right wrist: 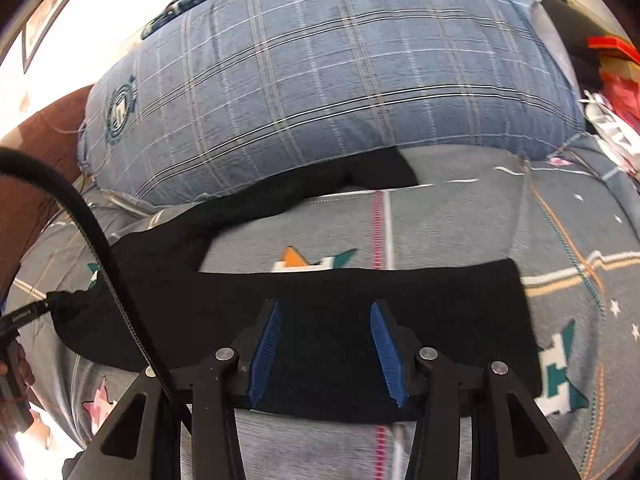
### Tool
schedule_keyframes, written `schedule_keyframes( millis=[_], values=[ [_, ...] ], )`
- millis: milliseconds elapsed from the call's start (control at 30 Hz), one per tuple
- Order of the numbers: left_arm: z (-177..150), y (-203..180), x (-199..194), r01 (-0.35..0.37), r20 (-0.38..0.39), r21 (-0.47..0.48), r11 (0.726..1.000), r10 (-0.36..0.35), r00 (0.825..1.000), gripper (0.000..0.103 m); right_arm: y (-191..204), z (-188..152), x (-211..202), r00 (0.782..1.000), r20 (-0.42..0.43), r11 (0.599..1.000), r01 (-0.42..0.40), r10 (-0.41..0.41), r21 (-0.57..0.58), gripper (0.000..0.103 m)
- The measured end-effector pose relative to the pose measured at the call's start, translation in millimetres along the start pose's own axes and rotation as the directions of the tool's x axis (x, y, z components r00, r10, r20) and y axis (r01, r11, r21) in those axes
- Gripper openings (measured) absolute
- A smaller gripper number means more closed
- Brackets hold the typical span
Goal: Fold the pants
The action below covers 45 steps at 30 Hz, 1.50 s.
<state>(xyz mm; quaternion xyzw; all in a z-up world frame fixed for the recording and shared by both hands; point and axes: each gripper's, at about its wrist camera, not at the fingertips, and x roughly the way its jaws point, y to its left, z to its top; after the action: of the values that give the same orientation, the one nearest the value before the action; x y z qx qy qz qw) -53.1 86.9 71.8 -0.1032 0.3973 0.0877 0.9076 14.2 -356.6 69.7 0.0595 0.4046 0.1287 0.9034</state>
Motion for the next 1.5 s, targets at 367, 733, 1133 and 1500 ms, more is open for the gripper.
schedule_keyframes(
  millis=[367,733,1133,1500],
  values=[
    [9.1,-23.2,-23.5,-0.002,0.091,0.072,0.997,-0.005,0.996,0.041,33.1,-3.4,24.6,0.997,-0.048,0.996,-0.067,0.065,-0.051,0.045],
    [10.7,-46.5,-9.6,0.008,0.078,0.115,0.993,-0.017,0.997,0.041,43.2,-1.1,33.6,0.995,-0.053,0.994,-0.087,0.084,-0.058,0.046],
    [9.4,-58.0,16.6,0.03,0.039,0.13,0.991,-0.035,0.999,0.041,48.1,-0.7,50.5,0.993,-0.072,0.994,-0.099,0.096,-0.052,0.046],
    [35.8,-56.4,62.7,0.206,-0.051,0.103,0.973,-0.202,0.978,0.041,36.4,30.8,82.3,0.993,-0.087,0.994,-0.086,0.08,-0.072,0.046]
  ],
)
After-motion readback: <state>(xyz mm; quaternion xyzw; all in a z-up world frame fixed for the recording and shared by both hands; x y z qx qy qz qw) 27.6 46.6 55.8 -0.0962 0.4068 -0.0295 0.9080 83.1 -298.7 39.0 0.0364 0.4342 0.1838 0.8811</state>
